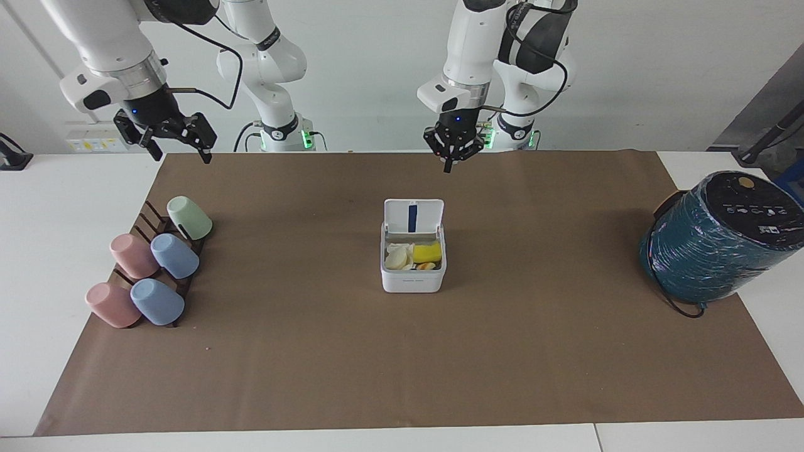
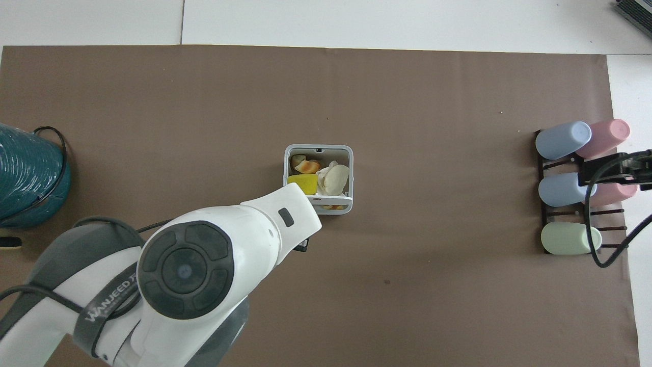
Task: Close trash can lid
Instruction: 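Push the bin lid shut over the opening with the left gripper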
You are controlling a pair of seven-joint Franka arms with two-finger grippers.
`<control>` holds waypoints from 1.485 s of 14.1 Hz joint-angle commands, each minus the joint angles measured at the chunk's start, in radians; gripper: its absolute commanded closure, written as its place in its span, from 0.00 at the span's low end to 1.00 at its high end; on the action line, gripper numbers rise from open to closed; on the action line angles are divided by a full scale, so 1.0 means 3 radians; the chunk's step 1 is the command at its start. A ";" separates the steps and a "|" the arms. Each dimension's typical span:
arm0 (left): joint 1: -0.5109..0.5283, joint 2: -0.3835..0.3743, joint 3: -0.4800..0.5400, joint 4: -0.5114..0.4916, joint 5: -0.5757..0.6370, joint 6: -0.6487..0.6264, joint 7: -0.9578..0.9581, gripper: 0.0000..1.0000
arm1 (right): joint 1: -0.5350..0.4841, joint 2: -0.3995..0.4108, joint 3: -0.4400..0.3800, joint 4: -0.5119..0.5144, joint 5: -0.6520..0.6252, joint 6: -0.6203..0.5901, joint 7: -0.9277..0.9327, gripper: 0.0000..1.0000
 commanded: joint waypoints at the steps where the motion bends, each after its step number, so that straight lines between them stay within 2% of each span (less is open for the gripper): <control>1: -0.0177 0.0218 0.0054 -0.0028 0.0030 0.0432 -0.0276 1.00 | -0.0031 -0.0029 0.0020 -0.0002 0.0027 -0.0055 -0.0089 0.00; 6: -0.0106 0.0382 0.0064 -0.0023 0.0025 0.1061 -0.0394 1.00 | -0.0036 -0.0029 0.0020 0.0003 0.0021 -0.0055 -0.0089 0.00; 12: 0.0052 0.0704 0.0074 0.0003 0.0030 0.1644 -0.0379 1.00 | -0.0036 -0.0029 0.0020 -0.0002 0.0021 -0.0055 -0.0089 0.00; 17: 0.0155 0.0965 0.0074 0.0100 0.0020 0.1931 -0.0389 1.00 | -0.0036 -0.0029 0.0020 0.0003 0.0026 -0.0055 -0.0089 0.00; 21: 0.0135 0.1257 0.0074 0.0284 0.0015 0.1978 -0.0455 1.00 | -0.0036 -0.0029 0.0020 -0.0002 0.0021 -0.0055 -0.0089 0.00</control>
